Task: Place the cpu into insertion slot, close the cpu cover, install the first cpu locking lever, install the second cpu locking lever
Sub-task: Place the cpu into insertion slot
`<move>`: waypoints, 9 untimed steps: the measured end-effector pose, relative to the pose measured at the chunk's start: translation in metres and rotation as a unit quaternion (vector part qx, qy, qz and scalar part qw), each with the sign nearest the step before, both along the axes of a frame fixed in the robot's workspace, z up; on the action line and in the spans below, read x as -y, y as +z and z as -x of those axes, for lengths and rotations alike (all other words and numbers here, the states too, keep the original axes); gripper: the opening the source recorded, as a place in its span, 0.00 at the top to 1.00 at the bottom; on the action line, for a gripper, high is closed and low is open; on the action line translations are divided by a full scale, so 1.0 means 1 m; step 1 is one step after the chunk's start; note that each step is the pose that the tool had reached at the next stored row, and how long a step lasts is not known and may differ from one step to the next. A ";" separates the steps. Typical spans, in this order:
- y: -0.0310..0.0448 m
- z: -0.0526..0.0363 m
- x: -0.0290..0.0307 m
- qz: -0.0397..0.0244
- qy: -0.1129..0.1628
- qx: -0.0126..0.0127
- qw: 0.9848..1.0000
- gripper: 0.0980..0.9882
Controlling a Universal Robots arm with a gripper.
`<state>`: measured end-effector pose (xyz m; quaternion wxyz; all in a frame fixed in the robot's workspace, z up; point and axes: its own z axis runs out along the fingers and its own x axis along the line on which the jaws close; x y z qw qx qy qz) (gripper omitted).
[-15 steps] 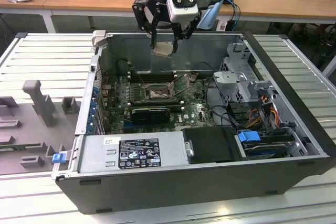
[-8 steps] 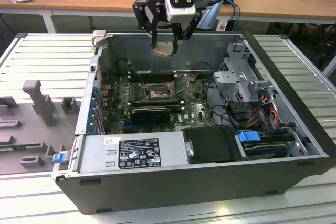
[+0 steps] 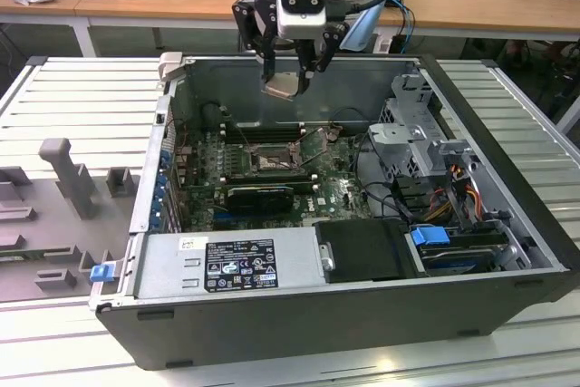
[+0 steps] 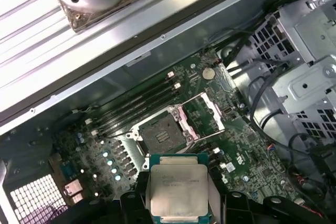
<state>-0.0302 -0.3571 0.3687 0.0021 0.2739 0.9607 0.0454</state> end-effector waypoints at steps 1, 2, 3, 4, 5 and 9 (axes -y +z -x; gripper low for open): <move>-0.0001 0.0000 0.0000 0.000 -0.007 0.000 1.000 0.52; -0.0001 0.0000 0.0000 0.000 -0.017 0.000 1.000 0.52; -0.0001 0.0000 0.0000 0.000 -0.023 0.000 1.000 0.52; -0.0002 0.0000 0.0000 0.000 -0.029 0.000 1.000 0.52; -0.0002 0.0000 0.0000 0.000 -0.034 0.000 0.999 0.52; -0.0003 0.0000 0.0000 0.000 -0.057 0.000 0.998 0.52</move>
